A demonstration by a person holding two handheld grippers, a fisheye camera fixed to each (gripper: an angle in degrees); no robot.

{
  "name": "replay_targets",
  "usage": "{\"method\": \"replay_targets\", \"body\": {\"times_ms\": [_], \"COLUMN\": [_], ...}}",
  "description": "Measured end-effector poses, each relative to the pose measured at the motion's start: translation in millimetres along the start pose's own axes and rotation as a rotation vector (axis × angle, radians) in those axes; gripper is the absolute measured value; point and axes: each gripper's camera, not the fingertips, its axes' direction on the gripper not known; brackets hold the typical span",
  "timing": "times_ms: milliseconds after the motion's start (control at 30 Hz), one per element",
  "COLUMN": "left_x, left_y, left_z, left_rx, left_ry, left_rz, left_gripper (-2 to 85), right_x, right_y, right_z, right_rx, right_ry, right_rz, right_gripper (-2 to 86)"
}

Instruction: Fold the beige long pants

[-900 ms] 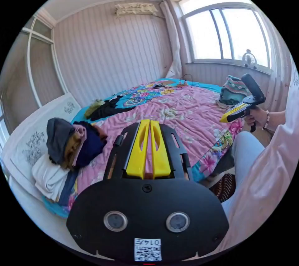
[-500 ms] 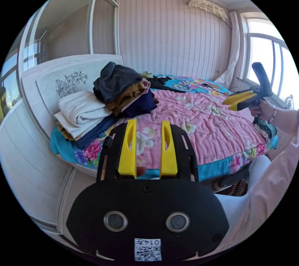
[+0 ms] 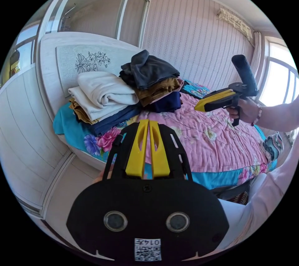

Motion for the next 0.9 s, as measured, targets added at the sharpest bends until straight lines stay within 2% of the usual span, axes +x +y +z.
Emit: {"method": "replay_targets", "body": {"times_ms": [167, 333, 500, 600, 667, 767, 900], "left_x": [-53.0, -111.8, -172.0, -197.8, -207.4, -215.6, -220.6], "left_y": [-19.7, -46.8, -84.8, -97.8, -99.5, -99.4, -102.1], "left_z": [-3.7, -5.6, 8.1, 26.3, 29.3, 30.1, 17.3], "left_rx": [-0.015, 0.054, 0.089, 0.007, 0.008, 0.008, -0.004], "left_ry": [-0.103, -0.175, -0.171, -0.103, -0.13, -0.159, -0.129], "left_rz": [-0.036, -0.124, -0.209, -0.256, -0.276, -0.279, -0.285], "left_gripper": [1.5, 7.3, 14.9, 13.2, 11.5, 9.6, 7.1], "right_x": [8.4, 9.2, 18.9, 25.4, 28.4, 35.8, 39.8], "right_y": [-42.2, -100.5, -181.3, -217.1, -232.3, -244.1, -244.3], "right_z": [60.1, 101.9, 150.9, 175.2, 187.4, 222.7, 227.7], "right_rx": [-0.031, -0.026, -0.058, -0.056, -0.05, -0.157, -0.19], "right_ry": [-0.025, 0.023, 0.089, 0.101, 0.113, 0.224, 0.211], "right_rz": [-0.009, -0.132, -0.186, -0.185, -0.183, -0.197, -0.175], "right_gripper": [12.3, 13.9, 15.4, 15.9, 15.8, 13.9, 10.1]}}
